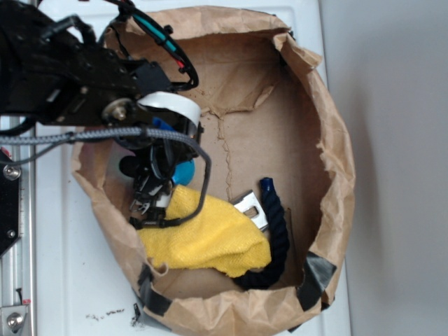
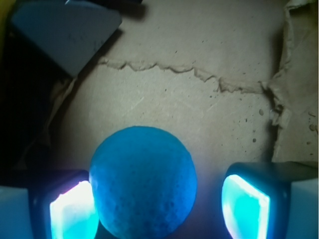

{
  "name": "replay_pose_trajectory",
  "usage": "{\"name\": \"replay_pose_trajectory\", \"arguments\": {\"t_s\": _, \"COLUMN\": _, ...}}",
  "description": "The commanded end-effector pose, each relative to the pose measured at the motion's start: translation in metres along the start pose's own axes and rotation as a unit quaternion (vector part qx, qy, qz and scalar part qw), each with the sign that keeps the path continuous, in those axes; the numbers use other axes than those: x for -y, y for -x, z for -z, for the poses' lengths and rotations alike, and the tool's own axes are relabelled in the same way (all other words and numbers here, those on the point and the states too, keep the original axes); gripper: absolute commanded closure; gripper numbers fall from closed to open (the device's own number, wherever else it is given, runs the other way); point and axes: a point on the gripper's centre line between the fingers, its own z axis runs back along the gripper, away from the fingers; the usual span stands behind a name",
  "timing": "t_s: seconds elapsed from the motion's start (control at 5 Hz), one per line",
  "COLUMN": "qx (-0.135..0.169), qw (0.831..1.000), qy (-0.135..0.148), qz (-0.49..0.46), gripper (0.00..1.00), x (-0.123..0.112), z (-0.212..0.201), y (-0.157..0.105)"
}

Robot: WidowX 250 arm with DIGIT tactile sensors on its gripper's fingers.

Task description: Grab the blue ball.

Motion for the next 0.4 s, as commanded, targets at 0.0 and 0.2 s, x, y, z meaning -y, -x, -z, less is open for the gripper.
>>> {"name": "replay_pose_trajectory", "arguments": {"t_s": 0.0, "qx": 0.009, "qw": 1.0, "qy": -0.018, "qz": 0.003, "gripper": 0.0, "x": 0.0086, "z": -0.0039, "y": -0.0185}}
{"name": "replay_pose_trajectory", "arguments": {"t_s": 0.2, "qx": -0.01, "qw": 1.0, "qy": -0.024, "qz": -0.009, "gripper": 1.0, "x": 0.0086, "z": 0.0036, "y": -0.0202}}
